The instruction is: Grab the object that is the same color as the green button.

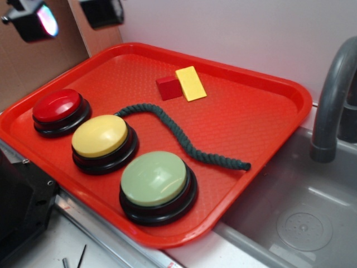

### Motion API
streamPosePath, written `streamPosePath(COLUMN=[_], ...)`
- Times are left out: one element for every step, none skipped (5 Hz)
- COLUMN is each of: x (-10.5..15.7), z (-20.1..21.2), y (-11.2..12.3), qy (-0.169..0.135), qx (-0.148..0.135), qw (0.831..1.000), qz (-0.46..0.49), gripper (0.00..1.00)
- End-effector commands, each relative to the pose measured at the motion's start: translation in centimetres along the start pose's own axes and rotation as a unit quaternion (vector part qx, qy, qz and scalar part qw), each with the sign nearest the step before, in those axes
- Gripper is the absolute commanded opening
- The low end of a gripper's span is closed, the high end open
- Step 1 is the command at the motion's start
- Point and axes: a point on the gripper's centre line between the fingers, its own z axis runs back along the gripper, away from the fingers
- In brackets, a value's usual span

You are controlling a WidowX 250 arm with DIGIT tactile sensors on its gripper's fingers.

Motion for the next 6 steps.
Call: streamPosePath(x=[1.0,1.1,1.0,1.0,0.9,0.9], z=[-4.4,-7.7,-10.2,-12.5,-14.5,-15.4], y=[-2.9,-4.2,-5.2,-5.8,-6.5,-6.7], qy=[-0.023,-0.002,0.032,0.049,0.053,0.061], qx=[-0.040,-0.036,-0.025,-0.010,0.005,0.010], qw=[0.991,0.989,0.990,0.992,0.993,0.992], qz=[0.124,0.146,0.132,0.119,0.109,0.107], gripper=[1.00,1.00,1.00,1.00,1.00,1.00])
